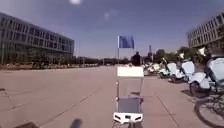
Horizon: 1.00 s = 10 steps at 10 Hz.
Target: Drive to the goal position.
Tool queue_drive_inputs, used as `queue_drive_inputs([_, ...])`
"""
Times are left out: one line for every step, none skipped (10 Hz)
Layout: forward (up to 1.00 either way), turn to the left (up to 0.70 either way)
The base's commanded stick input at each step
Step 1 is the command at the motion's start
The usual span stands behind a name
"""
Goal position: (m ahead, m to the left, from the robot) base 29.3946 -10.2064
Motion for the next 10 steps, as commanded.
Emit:
queue_drive_inputs([1.00, 0.00])
queue_drive_inputs([1.00, 0.00])
queue_drive_inputs([1.00, 0.00])
queue_drive_inputs([1.00, 0.00])
queue_drive_inputs([1.00, 0.00])
queue_drive_inputs([1.00, 0.00])
queue_drive_inputs([1.00, 0.00])
queue_drive_inputs([1.00, 0.00])
queue_drive_inputs([1.00, -0.34])
queue_drive_inputs([1.00, -0.38])
